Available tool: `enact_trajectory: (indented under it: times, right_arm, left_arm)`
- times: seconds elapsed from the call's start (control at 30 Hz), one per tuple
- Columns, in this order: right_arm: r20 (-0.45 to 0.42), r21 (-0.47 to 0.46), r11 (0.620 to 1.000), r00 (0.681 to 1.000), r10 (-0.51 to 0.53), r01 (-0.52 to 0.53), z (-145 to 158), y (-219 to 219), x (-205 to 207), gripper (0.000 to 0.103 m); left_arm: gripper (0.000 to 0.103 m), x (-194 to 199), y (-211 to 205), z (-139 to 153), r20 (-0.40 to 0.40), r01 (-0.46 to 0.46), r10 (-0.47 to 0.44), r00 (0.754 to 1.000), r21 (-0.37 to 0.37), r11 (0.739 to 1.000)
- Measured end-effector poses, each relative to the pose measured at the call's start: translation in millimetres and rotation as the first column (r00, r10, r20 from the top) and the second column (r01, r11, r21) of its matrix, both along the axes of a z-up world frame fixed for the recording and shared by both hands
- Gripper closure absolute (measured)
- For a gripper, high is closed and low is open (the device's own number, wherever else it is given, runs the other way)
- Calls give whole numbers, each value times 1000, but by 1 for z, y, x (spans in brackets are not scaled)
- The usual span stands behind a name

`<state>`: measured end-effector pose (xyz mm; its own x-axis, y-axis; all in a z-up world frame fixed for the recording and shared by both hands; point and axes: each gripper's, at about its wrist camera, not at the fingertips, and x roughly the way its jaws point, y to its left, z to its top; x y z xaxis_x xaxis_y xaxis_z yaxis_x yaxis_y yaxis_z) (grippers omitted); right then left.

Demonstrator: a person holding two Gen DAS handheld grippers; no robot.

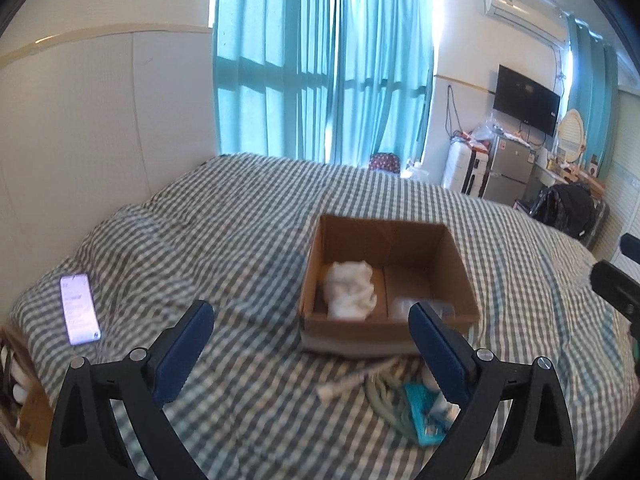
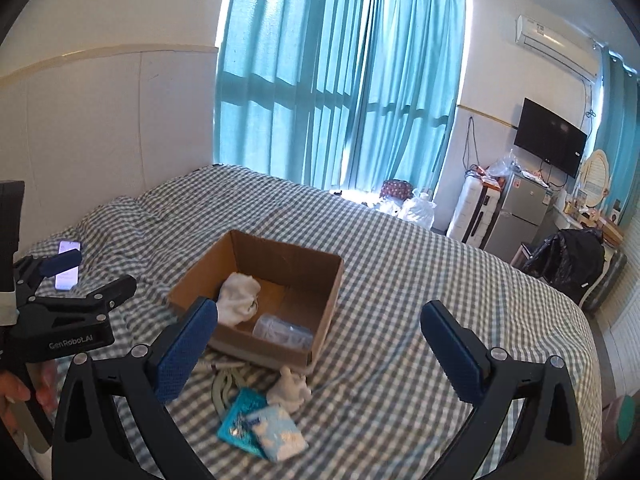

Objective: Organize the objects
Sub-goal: 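Grasp the lace-trimmed cream cloth with the left tool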

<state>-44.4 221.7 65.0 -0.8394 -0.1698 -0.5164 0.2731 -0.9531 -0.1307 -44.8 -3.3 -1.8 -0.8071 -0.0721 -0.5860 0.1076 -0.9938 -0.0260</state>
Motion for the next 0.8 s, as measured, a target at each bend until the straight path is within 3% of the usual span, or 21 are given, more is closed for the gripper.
enact_trajectory:
  times: [0.23, 0.47, 0.6, 0.8]
  right_arm:
    - [61, 26, 999, 998, -35, 34, -41, 14, 56, 1]
    - [174, 10, 998, 983, -64, 63, -105, 20, 99, 1]
    - [191, 49, 994, 976, -108, 101, -128, 19, 113, 1]
    - [215, 18, 984, 960, -179, 180, -135, 40, 114, 1]
  left_arm:
    - [3, 42, 9, -39, 47, -2, 3, 999, -18, 1000]
    - [3, 82, 34, -70, 74, 112, -107, 991, -70, 991]
    - [3, 99, 46, -92, 128, 179, -173, 977, -34, 983]
    - [3, 111, 81, -113, 188, 282, -276, 943, -5, 959]
